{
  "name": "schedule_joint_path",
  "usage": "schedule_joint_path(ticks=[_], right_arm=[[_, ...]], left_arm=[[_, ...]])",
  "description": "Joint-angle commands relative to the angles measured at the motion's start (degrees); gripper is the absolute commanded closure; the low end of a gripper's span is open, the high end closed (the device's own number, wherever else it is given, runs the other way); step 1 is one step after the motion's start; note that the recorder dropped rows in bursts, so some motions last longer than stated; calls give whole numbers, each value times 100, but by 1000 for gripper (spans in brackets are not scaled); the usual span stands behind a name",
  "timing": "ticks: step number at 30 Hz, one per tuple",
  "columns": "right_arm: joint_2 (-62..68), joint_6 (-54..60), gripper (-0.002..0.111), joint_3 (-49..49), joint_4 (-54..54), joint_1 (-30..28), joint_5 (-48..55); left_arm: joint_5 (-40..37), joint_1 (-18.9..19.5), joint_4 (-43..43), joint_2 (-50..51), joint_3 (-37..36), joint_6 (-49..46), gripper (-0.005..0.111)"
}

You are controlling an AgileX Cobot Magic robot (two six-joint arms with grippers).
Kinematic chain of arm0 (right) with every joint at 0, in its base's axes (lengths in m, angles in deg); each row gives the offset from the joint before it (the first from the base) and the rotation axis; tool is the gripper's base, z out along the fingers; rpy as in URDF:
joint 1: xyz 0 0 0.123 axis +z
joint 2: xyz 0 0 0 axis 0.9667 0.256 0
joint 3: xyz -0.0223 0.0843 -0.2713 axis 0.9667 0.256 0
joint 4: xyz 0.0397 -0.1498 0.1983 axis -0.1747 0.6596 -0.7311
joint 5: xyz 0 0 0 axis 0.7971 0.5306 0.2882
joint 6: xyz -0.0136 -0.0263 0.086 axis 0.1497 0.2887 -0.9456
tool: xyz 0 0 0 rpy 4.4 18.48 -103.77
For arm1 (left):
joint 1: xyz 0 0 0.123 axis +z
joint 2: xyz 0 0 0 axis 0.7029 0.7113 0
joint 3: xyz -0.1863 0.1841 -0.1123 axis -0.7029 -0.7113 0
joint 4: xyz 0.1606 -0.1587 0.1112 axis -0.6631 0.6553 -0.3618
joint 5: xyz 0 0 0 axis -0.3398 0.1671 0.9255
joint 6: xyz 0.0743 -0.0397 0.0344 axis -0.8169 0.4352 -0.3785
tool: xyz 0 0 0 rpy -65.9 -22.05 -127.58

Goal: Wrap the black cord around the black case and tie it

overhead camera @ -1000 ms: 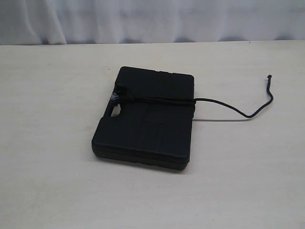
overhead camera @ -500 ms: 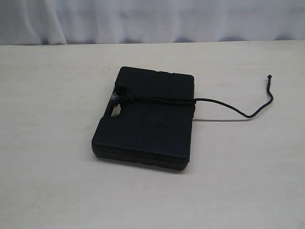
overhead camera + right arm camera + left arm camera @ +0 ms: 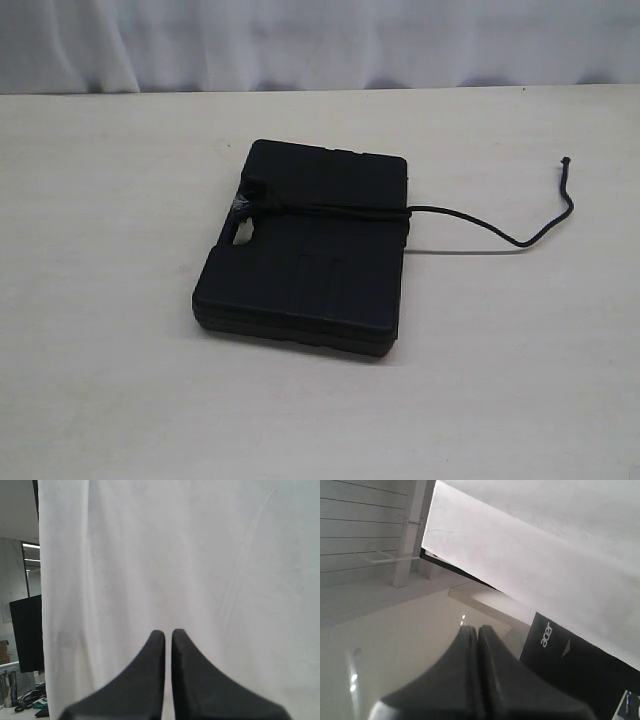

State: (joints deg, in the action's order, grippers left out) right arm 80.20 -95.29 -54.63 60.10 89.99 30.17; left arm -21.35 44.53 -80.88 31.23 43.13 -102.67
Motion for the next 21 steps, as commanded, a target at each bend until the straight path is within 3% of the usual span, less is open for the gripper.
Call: schedule_joint_path(ticks=[1, 21], right_arm=[[-24, -6, 104, 24, 5, -5, 44], [-24, -6, 104, 24, 5, -5, 44]], left_arm=[[265, 16, 10, -23, -470, 35, 107], [159, 16, -3, -23, -2764, 35, 107]])
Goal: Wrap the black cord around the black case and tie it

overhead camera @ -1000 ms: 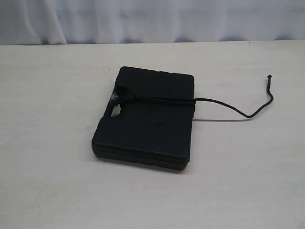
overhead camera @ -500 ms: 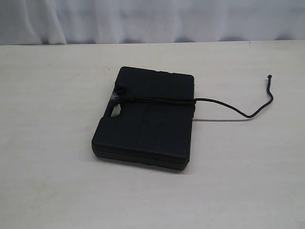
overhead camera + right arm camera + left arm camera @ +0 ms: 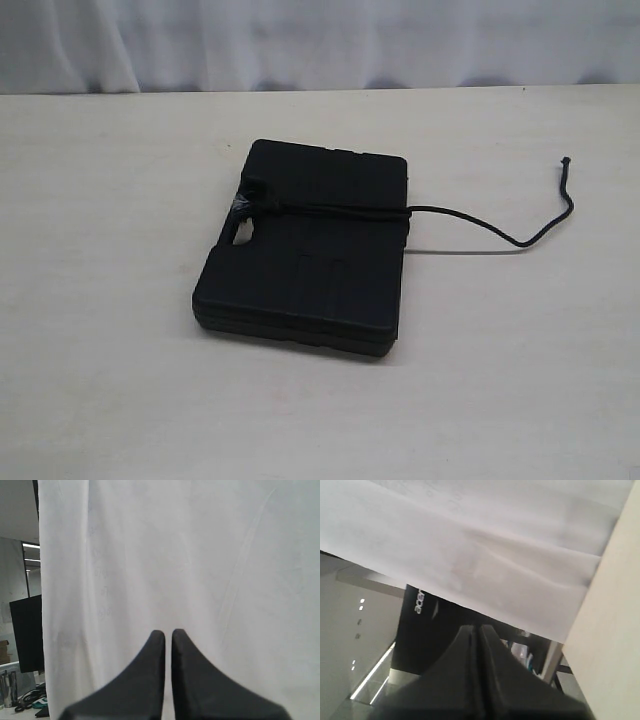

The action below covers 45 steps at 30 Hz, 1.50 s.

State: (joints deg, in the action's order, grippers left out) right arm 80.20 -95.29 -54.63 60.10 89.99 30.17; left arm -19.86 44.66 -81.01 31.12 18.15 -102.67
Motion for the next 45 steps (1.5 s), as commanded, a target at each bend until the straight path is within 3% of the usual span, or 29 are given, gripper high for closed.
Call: schedule_joint_path(ticks=[1, 8, 29, 34, 36, 42, 45], right_arm=[[-24, -6, 104, 24, 5, -5, 44], [-24, -6, 104, 24, 5, -5, 44], [-24, -6, 104, 24, 5, -5, 44], [-24, -6, 104, 24, 5, -5, 44], [-24, -6, 104, 24, 5, -5, 44], [-24, -6, 104, 24, 5, -5, 44], [-24, -6, 104, 24, 5, -5, 44]], left_arm=[[11, 3, 9, -13, -331, 35, 107], [-649, 3, 9, -13, -337, 35, 107], [-596, 3, 9, -13, -337, 35, 107], [-1002, 3, 406, -13, -337, 179, 107], [-473, 3, 945, -13, -337, 1306, 107], [-850, 3, 960, -13, -337, 7520, 107], [-1273, 3, 960, -13, -337, 8263, 107]])
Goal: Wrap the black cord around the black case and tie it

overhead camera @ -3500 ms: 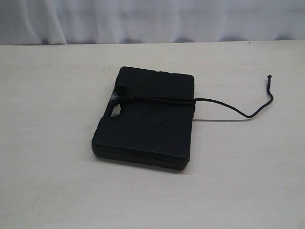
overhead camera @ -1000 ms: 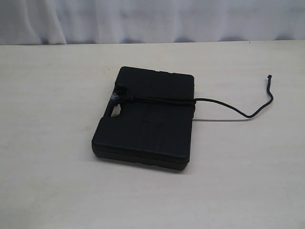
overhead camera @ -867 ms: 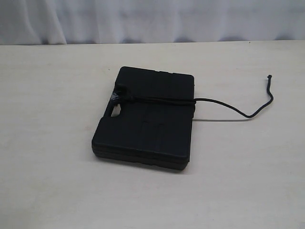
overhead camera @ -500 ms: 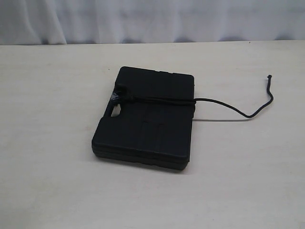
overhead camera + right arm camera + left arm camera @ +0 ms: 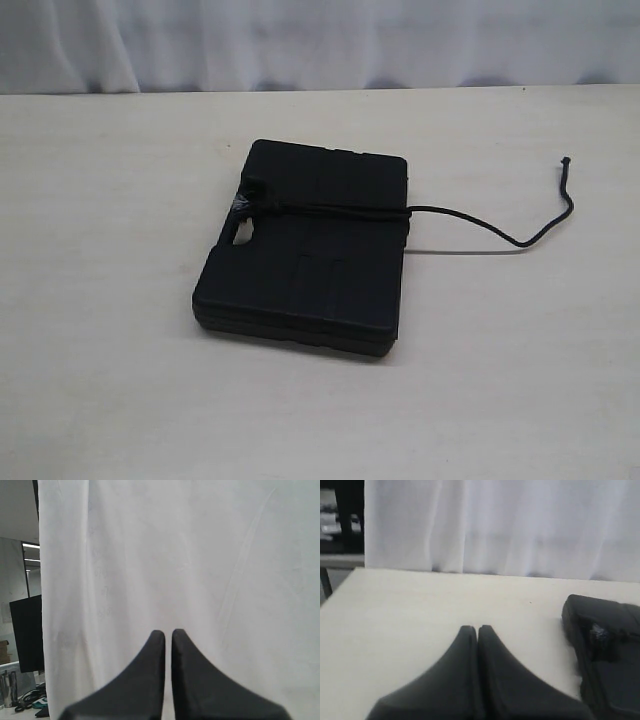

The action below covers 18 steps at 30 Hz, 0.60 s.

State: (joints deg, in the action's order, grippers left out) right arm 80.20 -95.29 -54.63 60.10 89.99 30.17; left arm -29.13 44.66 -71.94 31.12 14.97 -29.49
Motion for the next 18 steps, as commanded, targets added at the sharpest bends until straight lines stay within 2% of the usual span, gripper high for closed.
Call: schedule_joint_path(ticks=[1, 7, 13, 18], right_arm=[[-24, -6, 104, 24, 5, -5, 44], [-24, -6, 104, 24, 5, -5, 44], [-24, -6, 104, 24, 5, -5, 44], [-24, -6, 104, 24, 5, -5, 44]], left_arm=[[-484, 3, 42, -13, -19, 945, 107], [-463, 3, -214, -13, -19, 945, 107], [-450, 3, -1335, -13, -19, 945, 107], [-450, 3, -1353, -13, -19, 945, 107]])
